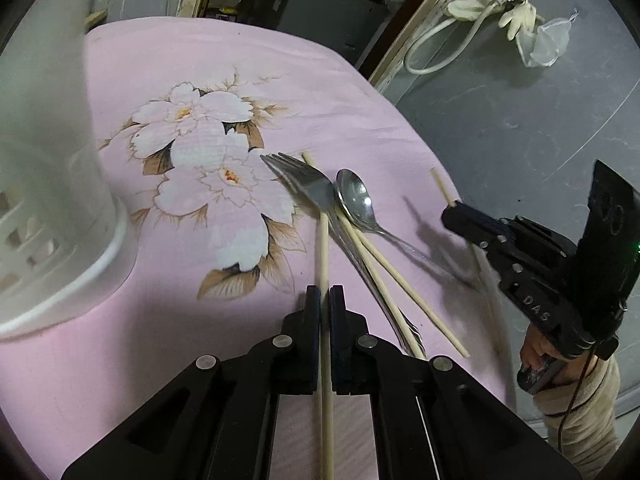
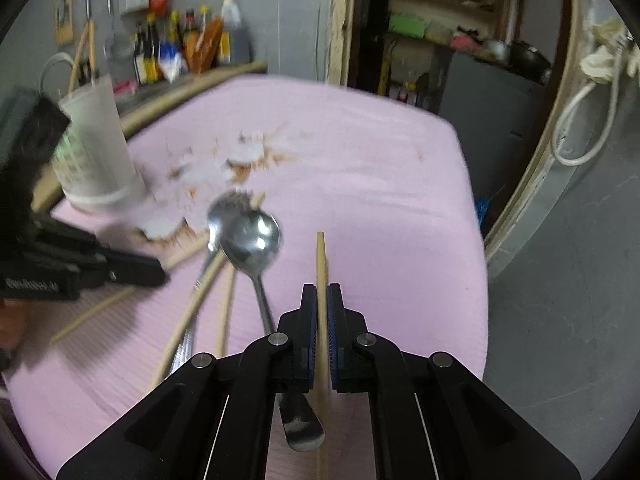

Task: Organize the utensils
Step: 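Lift both chopsticks, lower them into the white caddy and open both tools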

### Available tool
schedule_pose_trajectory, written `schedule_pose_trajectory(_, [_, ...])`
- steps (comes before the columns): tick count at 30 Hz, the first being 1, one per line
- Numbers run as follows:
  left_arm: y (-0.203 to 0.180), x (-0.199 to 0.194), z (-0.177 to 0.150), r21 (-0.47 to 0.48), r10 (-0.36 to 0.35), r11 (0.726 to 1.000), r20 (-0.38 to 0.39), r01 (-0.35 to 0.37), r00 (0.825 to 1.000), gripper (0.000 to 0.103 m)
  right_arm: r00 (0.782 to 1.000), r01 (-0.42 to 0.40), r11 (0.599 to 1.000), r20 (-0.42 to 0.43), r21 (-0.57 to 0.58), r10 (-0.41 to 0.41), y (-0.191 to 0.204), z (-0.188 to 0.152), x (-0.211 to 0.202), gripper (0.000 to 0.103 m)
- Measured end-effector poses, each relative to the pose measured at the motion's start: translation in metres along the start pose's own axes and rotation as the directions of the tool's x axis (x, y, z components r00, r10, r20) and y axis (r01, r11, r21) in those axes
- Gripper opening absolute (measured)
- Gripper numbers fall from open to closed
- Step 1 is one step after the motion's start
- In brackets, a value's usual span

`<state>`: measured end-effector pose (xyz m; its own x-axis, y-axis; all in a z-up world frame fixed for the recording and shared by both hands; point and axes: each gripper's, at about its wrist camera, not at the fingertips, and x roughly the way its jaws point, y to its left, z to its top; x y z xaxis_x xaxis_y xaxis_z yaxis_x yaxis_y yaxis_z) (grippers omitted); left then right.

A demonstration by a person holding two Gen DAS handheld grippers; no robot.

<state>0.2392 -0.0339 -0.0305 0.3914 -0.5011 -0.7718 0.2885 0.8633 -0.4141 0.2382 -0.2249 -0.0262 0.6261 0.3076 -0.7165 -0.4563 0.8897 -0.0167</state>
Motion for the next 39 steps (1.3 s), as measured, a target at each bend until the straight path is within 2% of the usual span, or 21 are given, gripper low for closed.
schedule_pose_trajectory(5, [0.001, -0.019, -0.016, -0.012, -0.034, 0.999, 0.043, 0.034, 0.998, 0.002, 0.990, 0.007, 1.000, 0.144, 0.000, -0.007, 0.012, 0.001, -0.032, 0.003])
schedule_pose_trajectory(7, [0.000, -0.029, -0.021, -0.005, -0.041, 0.999, 0.080, 0.041, 0.996, 0.002, 0.982, 0.004, 1.000, 0.187, 0.002, -0.004, 0.016, 0.004, -0.042, 0.003])
schedule_pose_trajectory(10, [-0.005, -0.051, -0.029, 0.020, -0.035, 0.999, 0.177, 0.032, 0.984, 0.002, 0.966, 0.006, 1.000, 0.258, 0.000, -0.006, 0.023, 0.008, -0.053, 0.003])
schedule_pose_trajectory(14, [-0.014, -0.083, -0.036, 0.054, 0.000, 0.998, 0.354, -0.020, 0.935, 0.002, 0.929, 0.004, 1.000, 0.370, 0.001, -0.004, 0.033, 0.011, -0.067, 0.003])
schedule_pose_trajectory(18, [-0.022, -0.110, -0.037, 0.062, 0.032, 0.995, 0.507, -0.074, 0.861, 0.002, 0.873, 0.000, 1.000, 0.487, -0.008, 0.004, 0.049, 0.018, -0.085, 0.003])
schedule_pose_trajectory(19, [-0.025, -0.118, -0.036, 0.068, 0.043, 0.993, 0.552, -0.096, 0.833, 0.002, 0.858, -0.006, 1.000, 0.514, -0.009, 0.010, 0.053, 0.021, -0.088, 0.003])
schedule_pose_trajectory(21, [-0.029, -0.131, -0.036, 0.076, 0.067, 0.987, 0.609, -0.142, 0.791, 0.002, 0.823, -0.027, 1.000, 0.567, -0.012, 0.029, 0.060, 0.027, -0.097, 0.003])
schedule_pose_trajectory(23, [-0.033, -0.144, -0.033, 0.083, 0.081, 0.979, 0.676, -0.184, 0.732, 0.002, 0.783, -0.042, 0.999, 0.620, -0.020, 0.045, 0.069, 0.035, -0.104, 0.003])
schedule_pose_trajectory(25, [-0.031, -0.154, -0.032, 0.082, 0.082, 0.976, 0.718, -0.200, 0.691, 0.002, 0.748, -0.064, 0.998, 0.661, -0.029, 0.067, 0.076, 0.043, -0.108, 0.003])
schedule_pose_trajectory(26, [-0.030, -0.161, -0.031, 0.079, 0.083, 0.974, 0.744, -0.211, 0.663, 0.002, 0.734, -0.073, 0.997, 0.675, -0.034, 0.076, 0.080, 0.047, -0.110, 0.003])
schedule_pose_trajectory(28, [-0.027, -0.170, -0.029, 0.067, 0.092, 0.971, 0.781, -0.230, 0.618, 0.002, 0.701, -0.099, 0.994, 0.705, -0.047, 0.103, 0.089, 0.057, -0.112, 0.003])
schedule_pose_trajectory(30, [-0.019, -0.180, -0.027, 0.050, 0.093, 0.972, 0.813, -0.228, 0.575, 0.002, 0.673, -0.128, 0.990, 0.728, -0.058, 0.130, 0.095, 0.067, -0.113, 0.003])
schedule_pose_trajectory(31, [-0.013, -0.184, -0.026, 0.041, 0.094, 0.974, 0.824, -0.223, 0.559, 0.002, 0.656, -0.147, 0.987, 0.740, -0.064, 0.146, 0.098, 0.071, -0.114, 0.003])
schedule_pose_trajectory(32, [-0.006, -0.189, -0.024, 0.026, 0.094, 0.977, 0.841, -0.213, 0.532, 0.002, 0.635, -0.166, 0.984, 0.755, -0.070, 0.161, 0.103, 0.078, -0.114, 0.003])
schedule_pose_trajectory(36, [0.027, -0.210, -0.017, -0.037, 0.123, 0.981, 0.882, -0.192, 0.456, 0.002, 0.564, -0.239, 0.967, 0.799, -0.082, 0.207, 0.115, 0.099, -0.112, 0.003])
schedule_pose_trajectory(37, [0.036, -0.221, -0.017, -0.051, 0.130, 0.981, 0.887, -0.186, 0.443, 0.002, 0.553, -0.255, 0.963, 0.805, -0.083, 0.215, 0.118, 0.104, -0.110, 0.003])
schedule_pose_trajectory(38, [0.046, -0.225, -0.015, -0.077, 0.145, 0.982, 0.895, -0.174, 0.422, 0.002, 0.530, -0.276, 0.957, 0.817, -0.085, 0.225, 0.122, 0.112, -0.107, 0.003])
schedule_pose_trajectory(39, [0.056, -0.229, -0.014, -0.093, 0.151, 0.983, 0.899, -0.158, 0.411, 0.002, 0.516, -0.284, 0.955, 0.826, -0.088, 0.229, 0.125, 0.114, -0.106, 0.003])
